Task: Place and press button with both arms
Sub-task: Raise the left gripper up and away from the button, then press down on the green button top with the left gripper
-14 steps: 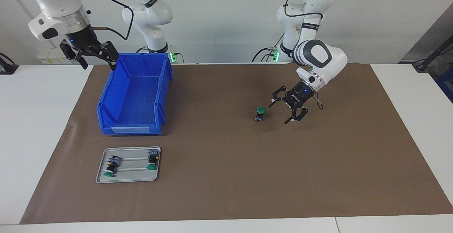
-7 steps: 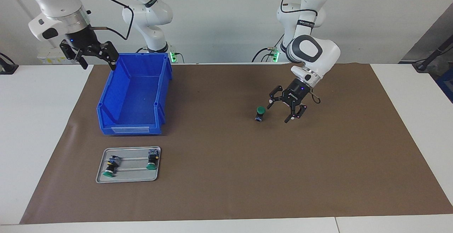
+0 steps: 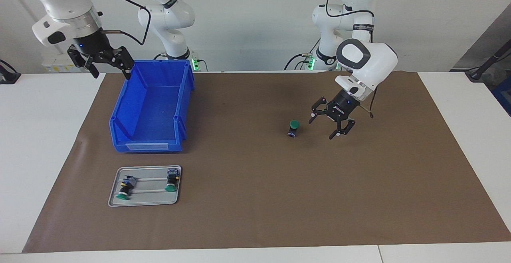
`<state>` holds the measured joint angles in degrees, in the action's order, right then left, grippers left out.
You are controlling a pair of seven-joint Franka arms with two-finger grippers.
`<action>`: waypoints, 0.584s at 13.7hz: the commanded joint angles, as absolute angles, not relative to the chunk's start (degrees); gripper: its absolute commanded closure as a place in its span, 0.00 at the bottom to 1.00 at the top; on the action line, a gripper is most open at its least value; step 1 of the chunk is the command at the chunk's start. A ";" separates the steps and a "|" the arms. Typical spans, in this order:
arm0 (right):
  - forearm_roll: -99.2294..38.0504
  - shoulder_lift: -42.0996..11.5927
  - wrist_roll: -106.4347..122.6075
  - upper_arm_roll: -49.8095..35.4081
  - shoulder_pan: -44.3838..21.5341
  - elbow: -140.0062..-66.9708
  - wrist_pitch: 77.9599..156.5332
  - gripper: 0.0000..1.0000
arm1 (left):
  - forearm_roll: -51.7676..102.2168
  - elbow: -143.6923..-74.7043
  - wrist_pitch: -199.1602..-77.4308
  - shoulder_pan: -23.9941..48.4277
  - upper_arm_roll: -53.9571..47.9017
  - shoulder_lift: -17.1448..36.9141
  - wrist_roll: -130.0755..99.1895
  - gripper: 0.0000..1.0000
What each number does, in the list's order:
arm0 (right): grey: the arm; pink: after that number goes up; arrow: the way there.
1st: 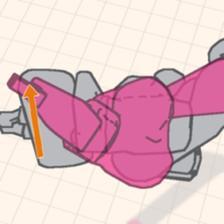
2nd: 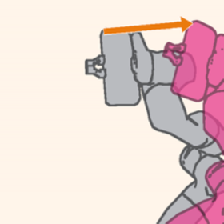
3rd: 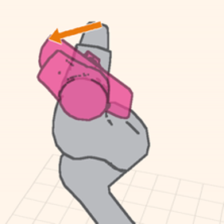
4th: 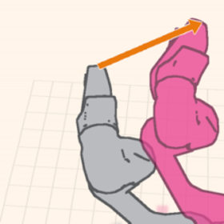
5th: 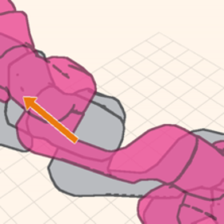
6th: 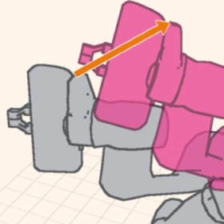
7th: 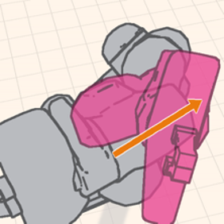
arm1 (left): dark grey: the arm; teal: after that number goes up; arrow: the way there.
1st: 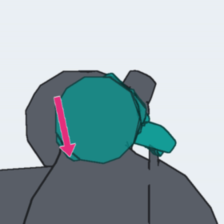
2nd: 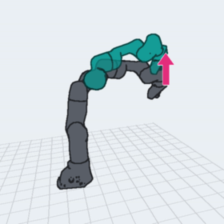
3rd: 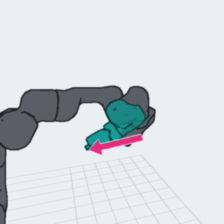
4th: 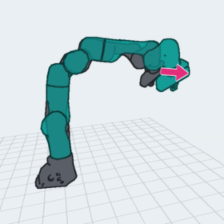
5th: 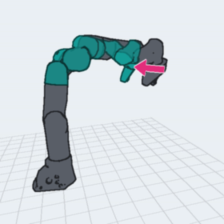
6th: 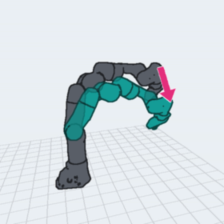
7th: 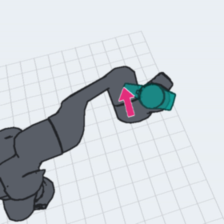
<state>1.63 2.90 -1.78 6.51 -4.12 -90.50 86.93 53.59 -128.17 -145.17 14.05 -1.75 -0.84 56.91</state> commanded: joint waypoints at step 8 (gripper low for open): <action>1.05 4.13 -1.23 6.59 -3.96 -91.85 86.66 0.00 | 9.49 -116.89 -131.40 22.49 -2.20 2.11 -2.78 0.58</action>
